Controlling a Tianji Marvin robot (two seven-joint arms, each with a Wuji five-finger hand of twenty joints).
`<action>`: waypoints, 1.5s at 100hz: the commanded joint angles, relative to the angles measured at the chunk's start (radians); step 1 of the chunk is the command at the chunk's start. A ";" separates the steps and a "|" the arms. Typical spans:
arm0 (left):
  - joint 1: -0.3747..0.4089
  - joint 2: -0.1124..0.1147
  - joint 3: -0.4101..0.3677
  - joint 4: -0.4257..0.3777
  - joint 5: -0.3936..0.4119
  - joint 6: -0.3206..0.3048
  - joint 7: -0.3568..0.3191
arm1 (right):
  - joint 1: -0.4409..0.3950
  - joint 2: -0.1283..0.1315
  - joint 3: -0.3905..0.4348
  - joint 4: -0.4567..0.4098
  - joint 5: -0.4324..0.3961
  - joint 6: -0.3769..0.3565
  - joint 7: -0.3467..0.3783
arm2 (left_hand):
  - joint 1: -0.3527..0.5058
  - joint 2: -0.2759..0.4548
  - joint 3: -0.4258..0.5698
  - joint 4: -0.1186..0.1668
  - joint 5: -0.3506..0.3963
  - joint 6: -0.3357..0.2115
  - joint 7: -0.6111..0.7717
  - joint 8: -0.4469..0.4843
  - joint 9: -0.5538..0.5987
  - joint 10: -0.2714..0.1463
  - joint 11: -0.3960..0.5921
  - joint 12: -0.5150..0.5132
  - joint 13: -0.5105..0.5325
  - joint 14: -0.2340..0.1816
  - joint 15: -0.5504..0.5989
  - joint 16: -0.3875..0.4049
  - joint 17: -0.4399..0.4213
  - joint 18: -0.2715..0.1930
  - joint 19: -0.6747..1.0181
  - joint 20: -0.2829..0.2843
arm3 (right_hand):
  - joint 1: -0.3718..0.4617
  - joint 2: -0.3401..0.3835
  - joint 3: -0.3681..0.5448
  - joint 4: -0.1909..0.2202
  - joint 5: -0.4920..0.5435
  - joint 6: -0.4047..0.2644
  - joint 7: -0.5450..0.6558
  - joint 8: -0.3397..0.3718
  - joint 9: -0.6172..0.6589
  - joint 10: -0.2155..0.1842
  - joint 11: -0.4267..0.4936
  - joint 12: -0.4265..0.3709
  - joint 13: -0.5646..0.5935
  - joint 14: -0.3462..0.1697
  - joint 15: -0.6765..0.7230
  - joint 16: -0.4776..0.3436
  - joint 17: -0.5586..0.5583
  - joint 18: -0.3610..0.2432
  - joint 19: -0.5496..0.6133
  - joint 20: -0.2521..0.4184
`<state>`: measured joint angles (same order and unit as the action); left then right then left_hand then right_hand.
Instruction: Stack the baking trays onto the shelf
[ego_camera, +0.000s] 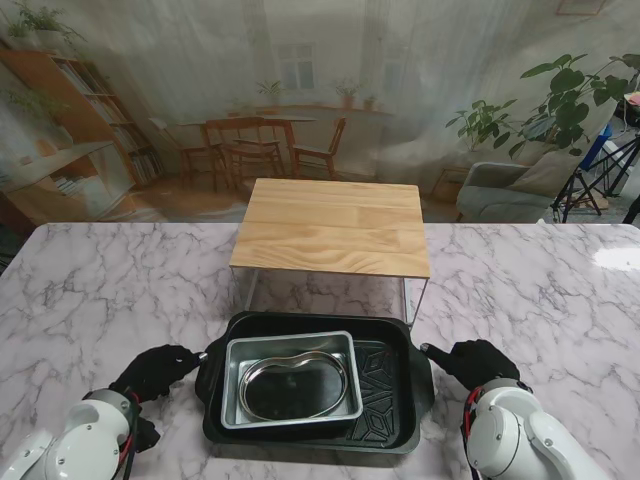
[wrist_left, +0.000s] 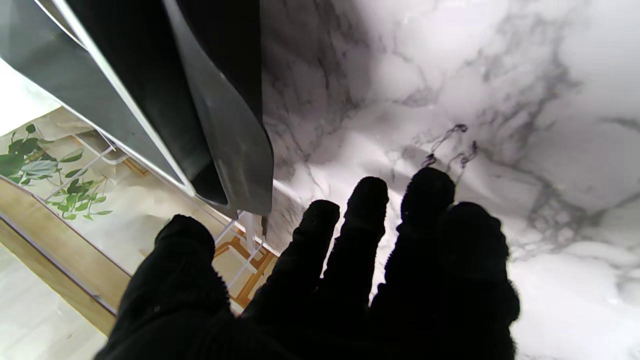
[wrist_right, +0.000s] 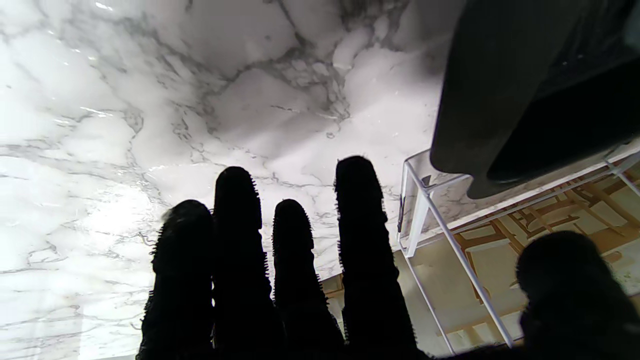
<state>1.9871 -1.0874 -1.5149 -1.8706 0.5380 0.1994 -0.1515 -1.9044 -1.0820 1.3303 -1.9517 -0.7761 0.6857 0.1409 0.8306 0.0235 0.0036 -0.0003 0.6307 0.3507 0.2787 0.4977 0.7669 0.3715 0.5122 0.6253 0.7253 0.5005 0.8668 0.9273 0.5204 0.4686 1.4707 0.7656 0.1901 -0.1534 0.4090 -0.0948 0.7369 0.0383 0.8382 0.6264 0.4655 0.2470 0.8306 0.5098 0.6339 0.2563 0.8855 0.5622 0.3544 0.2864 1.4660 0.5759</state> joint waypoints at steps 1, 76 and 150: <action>0.002 0.002 0.010 -0.010 -0.004 0.008 -0.031 | 0.005 0.001 -0.004 0.012 0.005 0.009 0.005 | -0.011 0.008 -0.027 -0.002 0.022 0.025 -0.001 0.002 0.031 0.014 -0.024 -0.016 0.006 0.135 0.008 -0.011 0.023 -0.031 0.048 -0.008 | -0.006 0.016 -0.023 0.019 0.022 0.000 -0.005 0.022 -0.012 -0.013 0.007 0.011 -0.013 -0.010 0.048 0.017 0.010 -0.020 0.038 0.020; -0.024 0.015 0.065 -0.022 -0.052 0.125 -0.106 | 0.108 0.050 -0.118 0.036 -0.006 0.096 0.189 | 0.015 -0.001 -0.024 0.000 0.027 0.063 0.020 0.033 0.072 0.030 -0.028 -0.041 0.039 0.149 0.011 -0.033 0.051 -0.019 0.069 -0.003 | 0.023 0.059 -0.064 0.025 0.025 0.032 0.089 0.136 0.072 -0.001 -0.002 0.012 0.042 0.014 0.051 0.014 0.048 -0.002 0.045 0.023; -0.046 0.023 0.090 -0.032 -0.113 0.192 -0.156 | 0.196 0.079 -0.222 0.054 0.077 0.156 0.261 | 0.060 -0.016 -0.021 0.009 0.007 0.076 0.042 0.049 0.067 0.026 -0.016 -0.040 0.045 0.137 0.014 -0.040 0.056 -0.028 0.073 -0.005 | 0.151 -0.011 -0.030 0.052 0.000 0.013 0.151 0.161 0.141 -0.009 0.016 0.017 0.117 0.012 0.067 0.010 0.098 0.007 0.056 0.023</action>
<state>1.9337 -1.0610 -1.4350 -1.8948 0.4303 0.3908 -0.2757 -1.6991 -0.9882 1.1256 -1.8952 -0.7053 0.8417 0.3924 0.8826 0.0221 0.0043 -0.0001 0.6245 0.4847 0.2974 0.5350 0.8250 0.4242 0.4645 0.5852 0.7515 0.5094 0.8626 0.8913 0.5381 0.4840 1.4830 0.7653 0.3062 -0.1360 0.3723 -0.0643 0.7207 0.2430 0.9591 0.7721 0.5810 0.2392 0.8306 0.5208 0.7291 0.2533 0.8898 0.5634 0.4400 0.2867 1.4859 0.5843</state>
